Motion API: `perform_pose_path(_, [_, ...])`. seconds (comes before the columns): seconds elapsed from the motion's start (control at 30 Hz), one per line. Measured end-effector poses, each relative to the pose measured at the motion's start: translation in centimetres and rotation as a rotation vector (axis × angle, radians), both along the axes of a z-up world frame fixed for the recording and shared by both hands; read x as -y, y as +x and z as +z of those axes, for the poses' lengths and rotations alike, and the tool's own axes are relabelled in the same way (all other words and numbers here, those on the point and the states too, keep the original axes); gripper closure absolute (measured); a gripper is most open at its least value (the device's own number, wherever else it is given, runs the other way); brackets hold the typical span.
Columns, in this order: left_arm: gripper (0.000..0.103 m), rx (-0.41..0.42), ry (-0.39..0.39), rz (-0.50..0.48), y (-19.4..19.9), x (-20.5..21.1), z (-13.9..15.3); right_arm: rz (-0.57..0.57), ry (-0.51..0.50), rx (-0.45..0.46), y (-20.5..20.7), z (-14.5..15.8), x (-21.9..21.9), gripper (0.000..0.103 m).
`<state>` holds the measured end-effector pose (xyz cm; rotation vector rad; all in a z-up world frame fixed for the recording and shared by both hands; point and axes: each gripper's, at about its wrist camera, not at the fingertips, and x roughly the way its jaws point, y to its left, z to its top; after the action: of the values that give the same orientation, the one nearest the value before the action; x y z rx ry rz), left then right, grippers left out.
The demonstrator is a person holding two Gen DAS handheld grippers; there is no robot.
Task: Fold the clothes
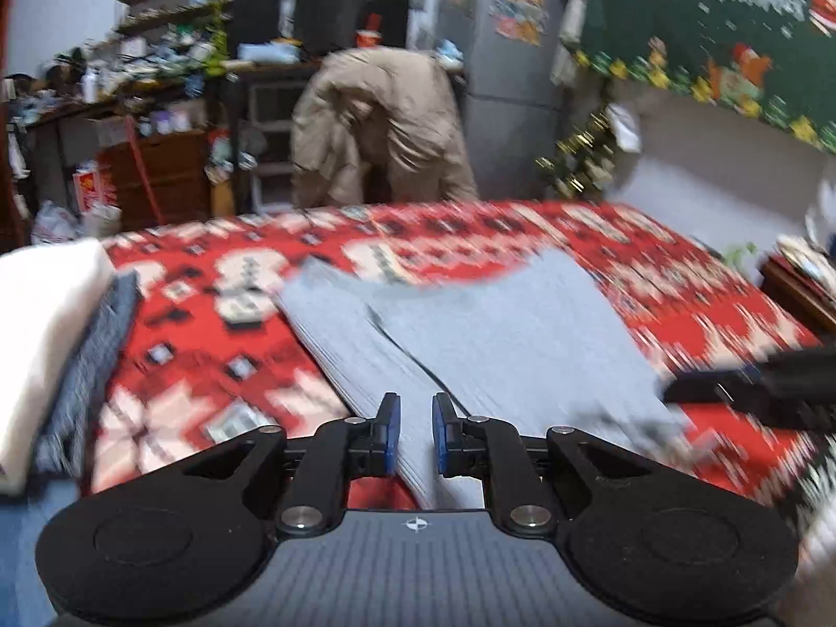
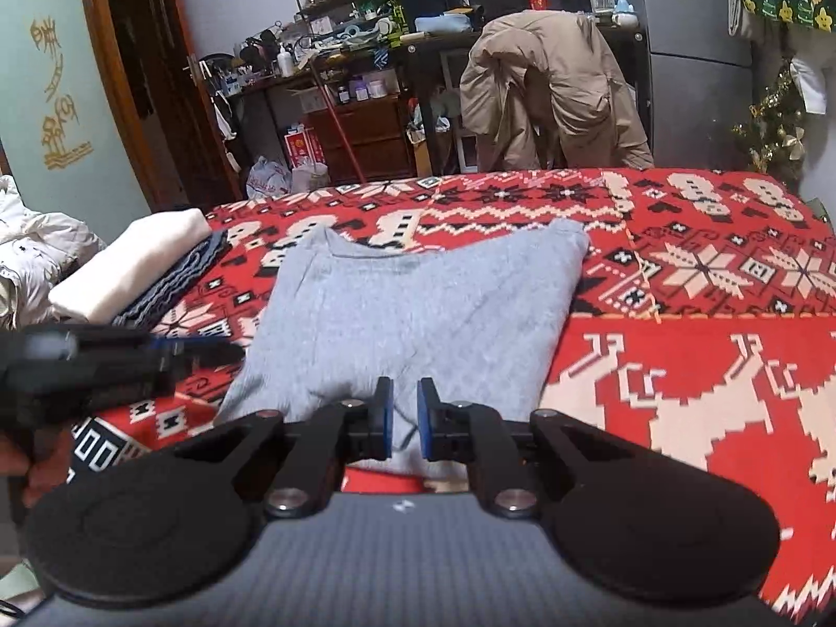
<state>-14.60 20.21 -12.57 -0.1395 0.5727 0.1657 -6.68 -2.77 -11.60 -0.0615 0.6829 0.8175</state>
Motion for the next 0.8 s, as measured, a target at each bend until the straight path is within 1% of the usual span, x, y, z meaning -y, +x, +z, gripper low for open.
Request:
perform_pose_path(0.03, [0.090,0.002,-0.011,0.018,0.9,-1.0,0.1,0.003,-0.002,0.001,0.1,0.0,-0.2,0.092])
perform_pose_path(0.07, [0.092,0.001,-0.028,0.032,1.7,-2.0,0.0,0.009,-0.008,0.001,0.2,0.0,-0.5,0.092])
perform_pose_path(0.1, [0.098,0.002,-0.054,0.041,2.6,-3.0,-0.1,0.016,-0.014,0.002,0.3,-0.1,-0.8,0.092])
perform_pose_path(0.23, [0.098,-0.010,-0.105,0.063,5.7,-5.9,-1.0,0.044,-0.030,-0.001,0.6,-0.4,-2.0,0.092])
perform_pose_path(0.33, [0.098,-0.034,-0.123,0.077,7.5,-7.5,-1.9,0.048,-0.042,-0.008,1.3,-0.8,-2.6,0.092])
perform_pose_path(0.43, [0.098,-0.036,-0.138,0.082,8.7,-8.5,-2.4,0.040,-0.057,-0.015,2.3,-1.2,-2.9,0.092])
perform_pose_path(0.53, [0.098,-0.053,-0.118,0.115,9.6,-9.4,-2.7,0.024,-0.064,-0.025,3.6,-1.5,-3.0,0.092])
perform_pose_path(0.6, [0.097,-0.051,-0.129,0.130,9.9,-10.3,-2.9,0.012,-0.067,-0.030,4.4,-1.6,-3.1,0.091])
perform_pose_path(0.7, [0.096,-0.048,-0.130,0.133,10.0,-11.0,-2.7,-0.007,-0.067,-0.025,5.8,-1.6,-3.2,0.091])
perform_pose_path(0.8, [0.096,-0.047,-0.108,0.148,9.6,-11.1,-2.3,-0.047,-0.058,-0.019,7.8,-1.3,-2.9,0.091])
